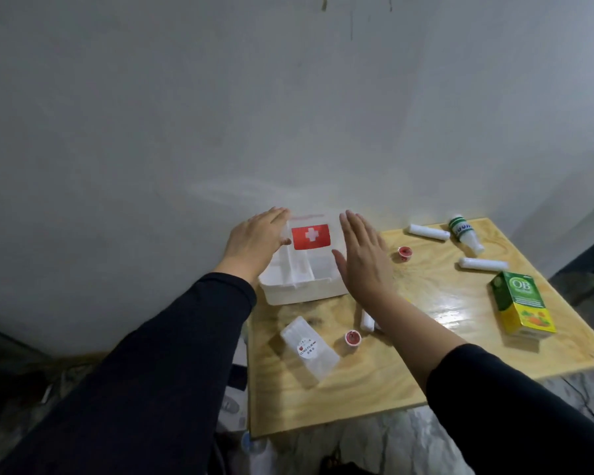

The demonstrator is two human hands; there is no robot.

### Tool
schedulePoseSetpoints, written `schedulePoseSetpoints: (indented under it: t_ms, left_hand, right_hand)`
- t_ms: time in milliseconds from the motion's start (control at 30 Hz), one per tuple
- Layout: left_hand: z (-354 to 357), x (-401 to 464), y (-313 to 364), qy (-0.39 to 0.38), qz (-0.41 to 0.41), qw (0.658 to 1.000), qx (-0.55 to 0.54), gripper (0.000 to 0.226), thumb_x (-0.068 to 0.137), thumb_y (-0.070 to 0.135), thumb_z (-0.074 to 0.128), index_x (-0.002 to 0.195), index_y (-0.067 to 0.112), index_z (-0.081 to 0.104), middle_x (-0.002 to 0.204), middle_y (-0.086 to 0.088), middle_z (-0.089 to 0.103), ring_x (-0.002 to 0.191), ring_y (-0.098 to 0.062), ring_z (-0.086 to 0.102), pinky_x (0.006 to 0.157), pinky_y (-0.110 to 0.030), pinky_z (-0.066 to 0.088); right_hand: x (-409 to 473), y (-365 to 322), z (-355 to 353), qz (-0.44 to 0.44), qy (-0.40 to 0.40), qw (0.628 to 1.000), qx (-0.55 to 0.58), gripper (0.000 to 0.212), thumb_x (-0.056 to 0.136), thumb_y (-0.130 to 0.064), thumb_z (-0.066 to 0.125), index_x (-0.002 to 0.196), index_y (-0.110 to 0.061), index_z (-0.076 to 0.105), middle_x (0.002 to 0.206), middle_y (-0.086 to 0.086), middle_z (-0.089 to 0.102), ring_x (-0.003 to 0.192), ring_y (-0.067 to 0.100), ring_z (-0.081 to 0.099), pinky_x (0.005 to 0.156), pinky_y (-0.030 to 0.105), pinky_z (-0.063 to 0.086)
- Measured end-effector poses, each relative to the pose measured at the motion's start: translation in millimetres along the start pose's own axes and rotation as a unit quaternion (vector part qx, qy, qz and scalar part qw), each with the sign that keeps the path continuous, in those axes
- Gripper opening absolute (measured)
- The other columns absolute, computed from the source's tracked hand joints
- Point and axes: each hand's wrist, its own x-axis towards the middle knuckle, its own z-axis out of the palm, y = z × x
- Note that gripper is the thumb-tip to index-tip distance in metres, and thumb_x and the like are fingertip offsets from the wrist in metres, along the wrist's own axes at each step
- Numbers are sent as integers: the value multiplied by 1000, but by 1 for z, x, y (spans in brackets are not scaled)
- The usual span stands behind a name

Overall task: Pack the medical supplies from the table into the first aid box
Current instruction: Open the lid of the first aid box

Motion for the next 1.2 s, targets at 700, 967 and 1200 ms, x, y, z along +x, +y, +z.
schedulePoseSetpoints:
  t_ms: [700,967,1200]
  left_hand:
    - [-5,61,-17,47,-48,998,-8,34,101,11,42,132,13,54,137,-2,56,124,-24,54,91,-39,48]
    - [-10,81,-13,33,-50,998,1,28,98,16,42,123,10,53,128,-7,58,108,-32,59,90,-41,49]
    - [-22,72,-6,45,-37,998,9,49,95,15,47,143,8,39,147,-7,44,134,-25,43,114,-39,29]
  right_hand:
    - [8,14,39,166,-254,947,104,64,96,-27,36,152,-8,11,162,7,8,149,23,11,121,47,15]
    - [-14,6,34,185,-236,949,102,65,97,-33,37,152,-10,12,162,4,8,148,22,18,120,43,15]
    - [-1,19,17,174,-241,948,116,62,98,-34,42,150,-12,19,161,4,17,148,23,18,120,45,23]
